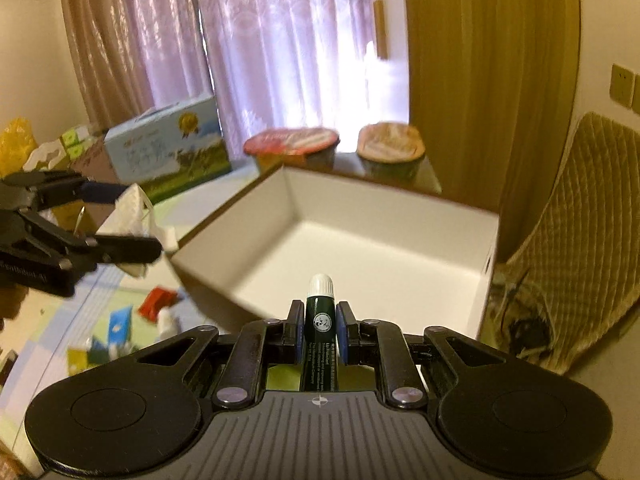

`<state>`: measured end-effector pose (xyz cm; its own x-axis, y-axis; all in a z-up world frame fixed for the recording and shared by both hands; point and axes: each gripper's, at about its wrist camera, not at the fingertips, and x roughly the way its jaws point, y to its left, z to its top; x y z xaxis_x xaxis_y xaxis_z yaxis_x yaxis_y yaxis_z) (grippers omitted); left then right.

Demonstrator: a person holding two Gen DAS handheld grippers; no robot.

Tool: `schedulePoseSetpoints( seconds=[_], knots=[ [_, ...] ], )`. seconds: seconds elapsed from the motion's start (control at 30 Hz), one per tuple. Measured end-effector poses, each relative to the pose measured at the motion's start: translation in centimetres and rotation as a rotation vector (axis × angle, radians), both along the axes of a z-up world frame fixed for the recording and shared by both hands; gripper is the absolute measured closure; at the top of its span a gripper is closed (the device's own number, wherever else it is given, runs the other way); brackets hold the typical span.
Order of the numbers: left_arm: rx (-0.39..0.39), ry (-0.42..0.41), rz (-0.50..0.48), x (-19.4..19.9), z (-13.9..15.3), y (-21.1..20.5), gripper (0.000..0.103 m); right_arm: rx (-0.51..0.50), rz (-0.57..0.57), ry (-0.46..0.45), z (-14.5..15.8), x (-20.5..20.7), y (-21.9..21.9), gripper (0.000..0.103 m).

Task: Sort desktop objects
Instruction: 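Lift the comb tray with the left tool while the right tool carries the tube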

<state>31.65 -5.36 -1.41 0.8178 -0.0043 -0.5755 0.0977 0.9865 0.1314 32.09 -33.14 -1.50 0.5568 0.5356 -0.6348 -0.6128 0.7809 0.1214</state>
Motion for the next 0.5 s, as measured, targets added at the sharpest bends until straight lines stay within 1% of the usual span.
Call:
schedulePoseSetpoints(
  seconds=[0.07,0.23,0.37,0.5],
  knots=[
    [-0.019,-0.001,-0.001,1.7,0.0,-0.5,0.016,0.006,0.005,-0.013,0.3,1.4,0.0,0.090],
    [-0.038,0.007,0.014,5.9,-0.4,-1.5,0.016,0.000,0.028,-0.015,-0.3,4.7,0.4,0.090],
    [-0.055,0.029,0.043,8.7,-1.2,-1.8,0.016,-0.021,0.039,0.021,-1.7,6.9,0.8,0.090],
    [-0.078,0.069,0.090,11.1,-2.7,-1.6,0.016,-0.045,0.058,0.075,-3.6,8.7,1.5,0.090]
  ],
)
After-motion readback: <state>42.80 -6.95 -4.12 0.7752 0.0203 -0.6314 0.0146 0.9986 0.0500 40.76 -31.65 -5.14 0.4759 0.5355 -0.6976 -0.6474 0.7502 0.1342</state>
